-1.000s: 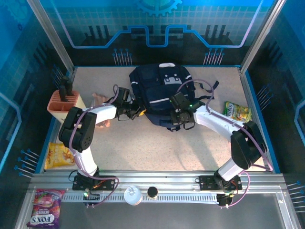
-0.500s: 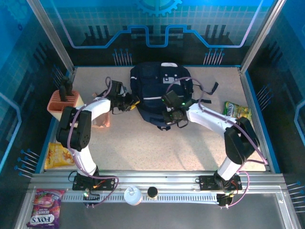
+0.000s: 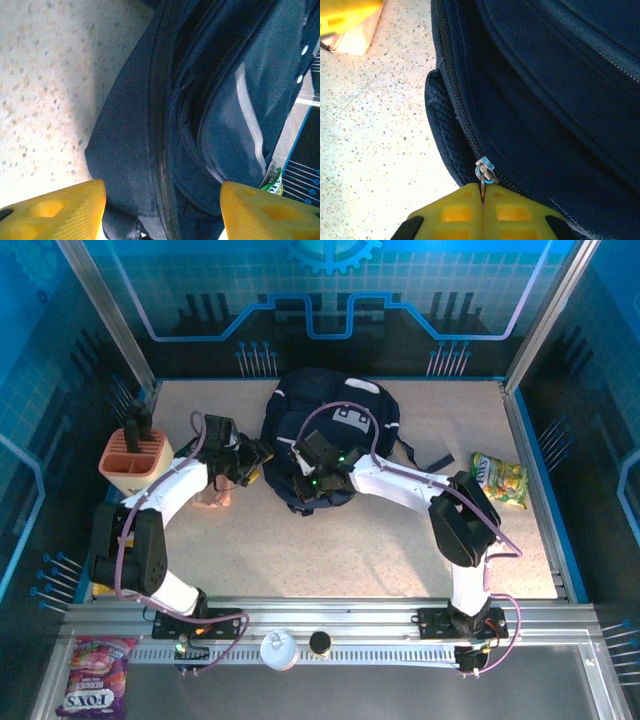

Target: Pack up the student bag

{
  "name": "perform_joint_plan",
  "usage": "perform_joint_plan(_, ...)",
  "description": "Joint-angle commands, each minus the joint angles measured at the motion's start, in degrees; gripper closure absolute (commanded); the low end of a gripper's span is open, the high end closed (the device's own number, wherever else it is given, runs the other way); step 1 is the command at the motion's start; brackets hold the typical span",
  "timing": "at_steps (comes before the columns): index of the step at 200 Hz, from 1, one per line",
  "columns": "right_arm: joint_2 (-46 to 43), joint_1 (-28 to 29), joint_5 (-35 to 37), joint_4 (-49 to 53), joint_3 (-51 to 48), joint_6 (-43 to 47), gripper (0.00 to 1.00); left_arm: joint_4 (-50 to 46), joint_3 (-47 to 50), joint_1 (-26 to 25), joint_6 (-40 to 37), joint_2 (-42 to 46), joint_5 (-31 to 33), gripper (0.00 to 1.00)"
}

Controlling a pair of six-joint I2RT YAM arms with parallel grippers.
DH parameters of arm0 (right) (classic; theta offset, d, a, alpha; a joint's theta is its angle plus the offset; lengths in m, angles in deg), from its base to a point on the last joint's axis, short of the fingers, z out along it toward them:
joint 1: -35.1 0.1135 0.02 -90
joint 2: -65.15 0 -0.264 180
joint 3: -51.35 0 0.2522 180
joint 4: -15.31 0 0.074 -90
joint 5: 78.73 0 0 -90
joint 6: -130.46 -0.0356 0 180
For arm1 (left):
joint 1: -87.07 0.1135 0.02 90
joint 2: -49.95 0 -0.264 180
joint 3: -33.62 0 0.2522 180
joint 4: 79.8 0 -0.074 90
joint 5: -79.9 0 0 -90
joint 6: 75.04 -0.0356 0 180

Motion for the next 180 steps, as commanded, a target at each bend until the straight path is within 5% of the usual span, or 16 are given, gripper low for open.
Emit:
perform_joint_plan(1,-0.3,0.7,-3.8,-1.6,0.1,-0.6,1.0,-2.3,2.0,-2.2,4.3,0.7,-0.8,0.37)
perform_joint_plan(92,-2.1,1.4,-2.2,-1.1,-4.6,-2.9,1.0,-3.5,-5.4,-4.3,2.2,-9.8,2.2,0.41)
perform_joint_plan(146,-5.2,1.4,9.7,4.8,-10.3,-7.7,1.0,-8.4,-9.6,-4.2,-3.6,-14.2,2.4,0.84)
perform_joint_plan(180,-8.2,0.8,17.3,6.3,-14.8,-11.0,1.0,-8.4,-10.5,-4.0,-4.1,-13.7,2.3,0.98)
